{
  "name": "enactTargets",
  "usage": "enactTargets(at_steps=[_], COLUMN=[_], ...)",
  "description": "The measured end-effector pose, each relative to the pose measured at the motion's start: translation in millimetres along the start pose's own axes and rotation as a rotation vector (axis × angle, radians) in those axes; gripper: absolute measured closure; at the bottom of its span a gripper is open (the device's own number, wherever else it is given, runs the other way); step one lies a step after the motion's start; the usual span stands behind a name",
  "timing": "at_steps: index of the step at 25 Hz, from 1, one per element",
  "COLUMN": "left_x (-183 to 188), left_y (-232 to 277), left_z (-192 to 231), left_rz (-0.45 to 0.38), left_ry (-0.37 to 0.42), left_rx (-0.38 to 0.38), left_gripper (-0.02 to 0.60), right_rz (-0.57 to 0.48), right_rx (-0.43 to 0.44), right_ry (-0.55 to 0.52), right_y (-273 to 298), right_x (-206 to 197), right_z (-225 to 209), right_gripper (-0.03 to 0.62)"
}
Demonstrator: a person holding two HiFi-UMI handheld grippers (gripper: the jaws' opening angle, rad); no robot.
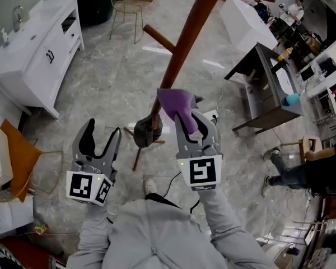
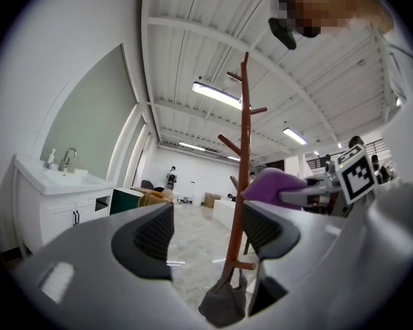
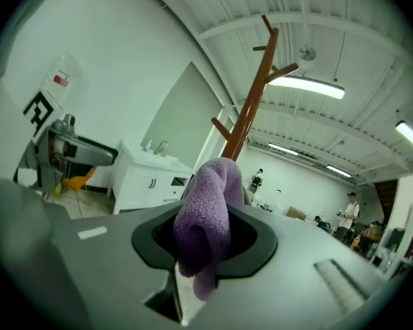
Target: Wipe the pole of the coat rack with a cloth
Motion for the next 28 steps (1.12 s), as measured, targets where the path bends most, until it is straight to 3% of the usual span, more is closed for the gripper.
enactTargets(at_steps=[11,18,28], left_x=[-8,-12,-11], left_y=[0,0,2], left_z=[0,-4,-8], left_rz=[0.017,0.011,0.007], left_ry=[-0.011,-0.022,-0.034], left_rx=[0.018,0.016,-0.001], left_gripper=[0.244,0.244,0.245], right_rz=[0.379,0.453,0.484], right_rx=[0.015,-0.042,-0.133], right_ry=[-0.168,-0.310,-0.308], right_y=[83,92,65], right_x=[-57,-60,-55], right_z=[18,19,-15], right_gripper=[0.508,0.508,0.508])
Point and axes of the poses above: the fingertips, and each gripper's own axes: y forward along the fingers, z to its left, x out of its top, the point moved 6 cm from there along -y, backward along the fingers, and after that the axes turned 6 degrees about z, right-handed, at the moved point
